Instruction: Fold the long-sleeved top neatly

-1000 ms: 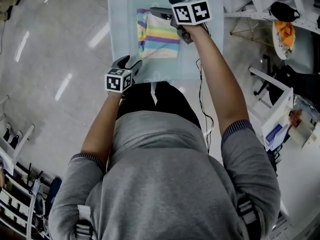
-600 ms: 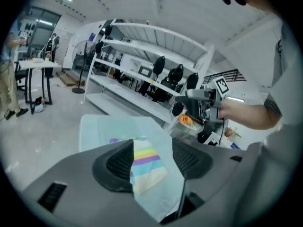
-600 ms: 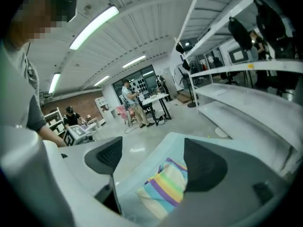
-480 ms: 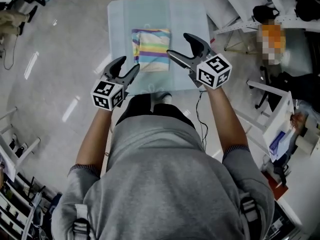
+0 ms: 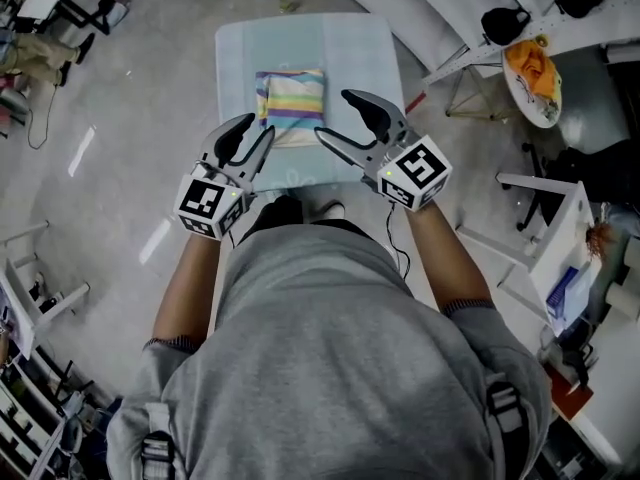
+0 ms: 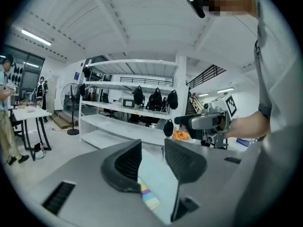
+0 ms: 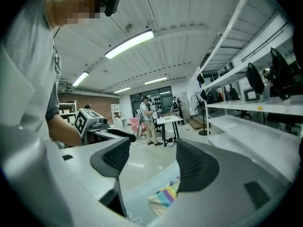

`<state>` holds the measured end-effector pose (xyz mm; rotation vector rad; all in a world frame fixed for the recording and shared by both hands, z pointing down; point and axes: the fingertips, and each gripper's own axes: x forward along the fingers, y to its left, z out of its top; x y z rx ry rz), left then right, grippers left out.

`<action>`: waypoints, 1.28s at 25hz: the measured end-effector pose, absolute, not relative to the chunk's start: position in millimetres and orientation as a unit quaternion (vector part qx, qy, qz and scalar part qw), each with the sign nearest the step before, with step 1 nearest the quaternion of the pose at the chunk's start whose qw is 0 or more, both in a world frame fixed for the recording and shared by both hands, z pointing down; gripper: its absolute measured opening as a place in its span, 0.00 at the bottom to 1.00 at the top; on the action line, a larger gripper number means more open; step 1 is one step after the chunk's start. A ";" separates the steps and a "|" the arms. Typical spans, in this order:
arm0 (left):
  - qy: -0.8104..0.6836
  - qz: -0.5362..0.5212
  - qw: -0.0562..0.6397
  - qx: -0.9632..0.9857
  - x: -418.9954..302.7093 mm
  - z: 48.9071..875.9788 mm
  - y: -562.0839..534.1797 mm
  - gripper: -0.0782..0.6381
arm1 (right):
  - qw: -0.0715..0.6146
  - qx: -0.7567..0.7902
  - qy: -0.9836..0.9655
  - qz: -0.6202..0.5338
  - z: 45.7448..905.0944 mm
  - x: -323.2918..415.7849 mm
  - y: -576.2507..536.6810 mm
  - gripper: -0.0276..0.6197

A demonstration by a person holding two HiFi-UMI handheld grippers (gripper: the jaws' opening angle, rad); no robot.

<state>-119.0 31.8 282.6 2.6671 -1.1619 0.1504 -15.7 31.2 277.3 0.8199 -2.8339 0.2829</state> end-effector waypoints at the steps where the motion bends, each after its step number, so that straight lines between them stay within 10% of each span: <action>1: -0.397 0.045 0.107 0.910 -116.4 275.0 33.6 0.34 | 0.083 0.274 -0.954 0.092 270.7 -13.9 34.5 0.53; 9: -0.438 0.010 0.056 0.897 -113.8 229.3 49.9 0.15 | 0.056 0.271 -0.960 0.048 233.4 -1.2 61.3 0.44; 32: -0.405 0.006 0.007 0.914 -90.7 197.1 67.7 0.13 | 0.034 0.277 -0.960 0.022 211.7 -6.6 75.8 0.05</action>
